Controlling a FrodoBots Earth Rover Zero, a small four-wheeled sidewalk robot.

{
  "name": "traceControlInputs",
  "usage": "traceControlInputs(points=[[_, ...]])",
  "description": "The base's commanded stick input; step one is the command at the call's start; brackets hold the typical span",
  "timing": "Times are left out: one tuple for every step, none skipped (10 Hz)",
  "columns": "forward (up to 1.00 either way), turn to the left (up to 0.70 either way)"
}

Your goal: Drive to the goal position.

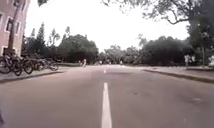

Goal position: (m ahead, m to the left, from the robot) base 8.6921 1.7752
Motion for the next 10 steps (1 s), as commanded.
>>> traceControlInputs(points=[[1.0, 0.0], [1.0, 0.0], [1.0, 0.0], [1.0, 0.0], [1.0, 0.0], [1.0, 0.0], [1.0, 0.07], [1.0, 0.27], [1.0, 0.27], [1.0, 0.2]])
